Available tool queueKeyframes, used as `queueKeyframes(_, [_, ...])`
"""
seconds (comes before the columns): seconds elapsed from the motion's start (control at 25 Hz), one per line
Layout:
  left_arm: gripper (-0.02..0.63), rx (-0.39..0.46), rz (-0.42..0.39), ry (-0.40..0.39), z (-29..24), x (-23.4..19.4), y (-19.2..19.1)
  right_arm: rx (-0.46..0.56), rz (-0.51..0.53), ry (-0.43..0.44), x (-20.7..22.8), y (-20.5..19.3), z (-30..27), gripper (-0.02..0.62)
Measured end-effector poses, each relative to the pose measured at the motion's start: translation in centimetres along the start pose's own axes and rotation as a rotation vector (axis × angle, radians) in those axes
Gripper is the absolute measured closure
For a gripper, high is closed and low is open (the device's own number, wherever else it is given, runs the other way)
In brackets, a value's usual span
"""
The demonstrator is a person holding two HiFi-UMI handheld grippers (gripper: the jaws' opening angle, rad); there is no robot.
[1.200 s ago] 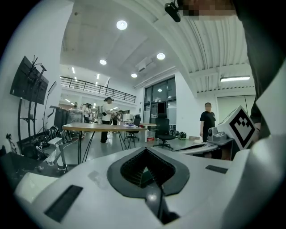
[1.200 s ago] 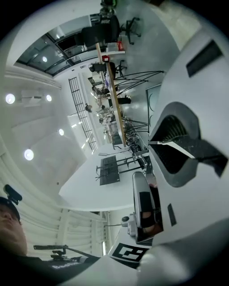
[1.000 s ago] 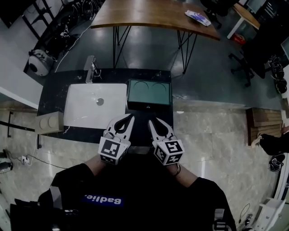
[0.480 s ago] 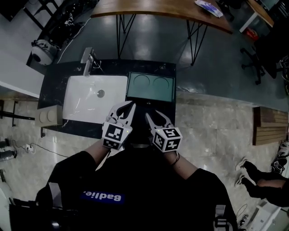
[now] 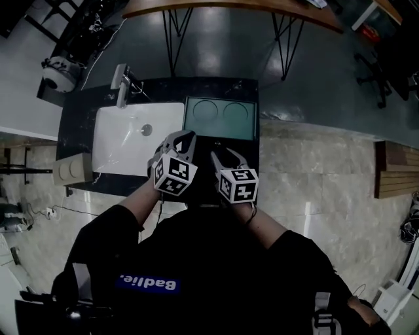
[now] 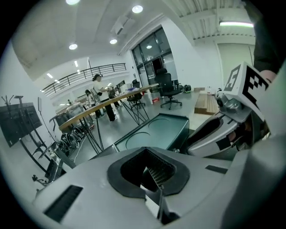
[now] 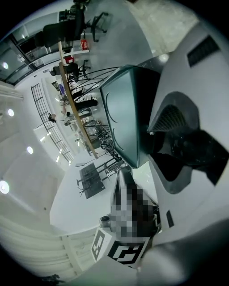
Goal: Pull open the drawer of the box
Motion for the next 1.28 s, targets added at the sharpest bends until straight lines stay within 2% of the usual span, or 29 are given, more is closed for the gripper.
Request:
queueKeyframes(0.2, [0.604, -0.113, -0.055, -0.038, -2.5, -0.9, -1.4, -0.049, -0.011, -0.049, 0.0, -0.7, -2.3, 0.468])
queueKeyframes(0.4, [0.604, -0.153, -0.113, -0.049, -3.7, -1.4, -1.8, -0.071, -0.018, -0.125, 0.6, -1.0, -3.7, 0.468])
queueKeyframes(0.56, [0.604, -0.155, -0.147, -0.061, -4.2, -1.6, -1.8, -0.089, -0.044, -0.161, 0.8, -1.2, -4.5, 0.468])
queueKeyframes(0.8, [0.604, -0.132, -0.145, -0.086, -4.4, -1.7, -1.8, -0.099, -0.071, -0.196, 0.6, -1.2, -5.1, 0.471])
queueKeyframes(0.92, [0.604, -0.119, -0.145, -0.095, -4.4, -1.7, -1.9, -0.095, -0.072, -0.225, 0.7, -1.2, -5.2, 0.517])
queueKeyframes(1.28, [0.604, -0.100, -0.141, -0.112, -4.3, -1.8, -2.0, -0.094, -0.055, -0.250, 0.3, -1.5, -4.8, 0.531])
Point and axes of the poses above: the fingertips, and each gripper's own axes: z backward along the fingers, x to its right, y out of its top, the point moved 7 cm from there along z, backward along the fingers, and after that the axes turned 12 degrees about -y, right-handed, at the moved point
